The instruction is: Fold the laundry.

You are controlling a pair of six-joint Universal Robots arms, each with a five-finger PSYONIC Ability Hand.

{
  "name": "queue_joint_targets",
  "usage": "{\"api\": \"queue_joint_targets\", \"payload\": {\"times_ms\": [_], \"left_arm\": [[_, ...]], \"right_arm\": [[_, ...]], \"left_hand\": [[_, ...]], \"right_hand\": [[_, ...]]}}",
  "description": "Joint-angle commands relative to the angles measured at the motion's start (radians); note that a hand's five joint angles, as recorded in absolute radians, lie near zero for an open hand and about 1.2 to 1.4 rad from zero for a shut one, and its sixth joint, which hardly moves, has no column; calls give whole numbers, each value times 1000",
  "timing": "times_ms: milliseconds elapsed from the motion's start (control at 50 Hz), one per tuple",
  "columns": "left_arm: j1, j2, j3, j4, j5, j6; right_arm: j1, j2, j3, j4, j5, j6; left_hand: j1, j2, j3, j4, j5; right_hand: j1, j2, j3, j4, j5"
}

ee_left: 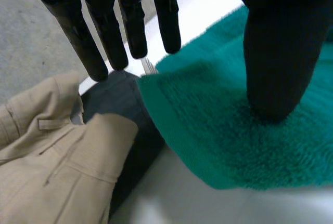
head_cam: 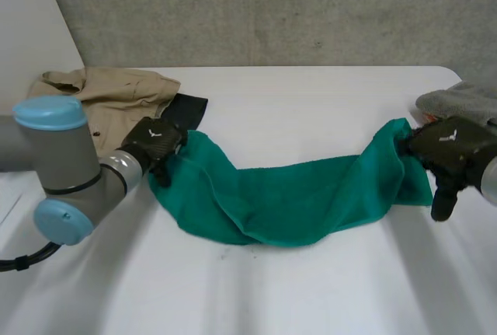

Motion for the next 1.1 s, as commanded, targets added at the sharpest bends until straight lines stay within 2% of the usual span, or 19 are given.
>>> {"api": "queue_joint_targets", "payload": {"times_ms": [20,60,140,160,180,220,300,520,680,900,960,980,1000,1100], "left_arm": [[-5,-57,35,4,-7,100],[-7,-65,38,2,-7,107],[-7,-75,40,2,-6,109],[-8,-75,38,0,-7,109],[-12,-72,38,0,-7,109],[-13,-69,35,0,-9,107],[-21,-56,21,2,-12,100],[-30,159,-114,4,-49,95],[-19,343,-244,4,-45,78],[-4,526,-330,2,-39,-66],[-1,549,-341,0,-39,-89],[-1,553,-344,0,-39,-92],[-1,564,-350,0,-41,-98],[16,613,-364,-1,-45,-103]], "right_arm": [[-4,-47,152,-29,-94,-11],[-12,-45,189,-52,-125,-17],[-44,-32,234,-115,-148,-15],[-46,-27,244,-135,-150,-14],[-47,-18,249,-150,-150,-12],[-44,52,251,-221,-150,-2],[-44,164,225,-313,-140,-3],[-42,364,88,-465,-134,1],[-21,454,-2,-493,-128,11],[34,556,-137,-494,-127,55],[42,582,-168,-494,-125,57],[43,586,-182,-493,-125,63],[45,587,-189,-493,-125,70],[43,565,-219,-482,-107,116]], "left_hand": [[211,216,216,217,215],[278,284,283,284,282],[562,568,568,568,567],[737,743,743,743,742],[812,818,817,818,816],[894,900,900,900,899],[894,900,900,900,899],[894,900,900,900,899],[894,900,900,900,899],[894,900,900,900,899],[894,900,900,900,899],[894,900,900,900,899],[894,900,900,900,899],[894,900,900,900,899]], "right_hand": [[143,100,92,96,99],[138,94,87,91,93],[129,85,78,82,84],[126,82,75,79,81],[123,79,72,76,78],[123,79,72,76,78],[123,79,72,76,78],[181,138,130,134,136],[299,255,248,252,254],[469,426,418,422,424],[726,683,676,679,682],[1033,989,982,986,988],[1096,1052,1045,1049,1051],[1096,1053,1046,1050,1052]]}}
